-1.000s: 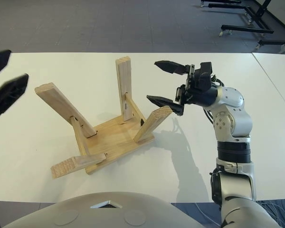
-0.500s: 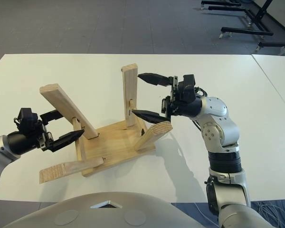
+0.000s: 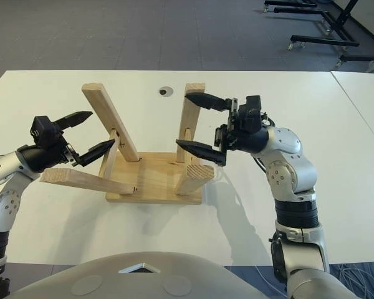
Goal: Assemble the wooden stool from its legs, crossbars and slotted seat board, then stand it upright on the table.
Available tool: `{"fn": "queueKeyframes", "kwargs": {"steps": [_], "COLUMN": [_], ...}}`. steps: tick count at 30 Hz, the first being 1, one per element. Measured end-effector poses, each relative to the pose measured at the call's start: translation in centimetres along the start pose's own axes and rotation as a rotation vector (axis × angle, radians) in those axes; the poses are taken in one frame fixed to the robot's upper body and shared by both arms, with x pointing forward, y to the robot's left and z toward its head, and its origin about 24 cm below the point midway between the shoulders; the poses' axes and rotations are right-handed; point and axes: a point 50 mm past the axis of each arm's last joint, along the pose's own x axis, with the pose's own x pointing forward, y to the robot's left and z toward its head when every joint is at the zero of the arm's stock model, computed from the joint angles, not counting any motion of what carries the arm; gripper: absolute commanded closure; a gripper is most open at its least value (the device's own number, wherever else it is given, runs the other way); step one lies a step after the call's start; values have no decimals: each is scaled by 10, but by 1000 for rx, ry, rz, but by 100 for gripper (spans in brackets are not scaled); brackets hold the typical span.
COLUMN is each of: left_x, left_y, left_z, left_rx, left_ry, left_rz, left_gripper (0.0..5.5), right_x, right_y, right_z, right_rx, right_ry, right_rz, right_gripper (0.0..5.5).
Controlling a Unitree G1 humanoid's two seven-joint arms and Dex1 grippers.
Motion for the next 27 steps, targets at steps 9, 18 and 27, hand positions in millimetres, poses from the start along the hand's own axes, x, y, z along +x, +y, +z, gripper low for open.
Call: {"fn": "queueKeyframes", "kwargs": {"steps": [9, 18, 27], "left_x": [-52, -114, -70], "left_y": [16, -22, -51], "left_z": [23, -42, -38], "left_rx": [-17, -11, 147], "left_ry": [-75, 593, 445], "left_rz": [167, -36, -182], "left_gripper": [10, 10, 10], "right_x": [-51, -91, -83], "right_y": [5, 40, 59], "right_z": [32, -4, -58], "right_rx": [184, 273, 201], "right_ry": [92, 448, 572], "right_rz": [-308, -184, 39], "right_gripper": [14, 14, 14]}}
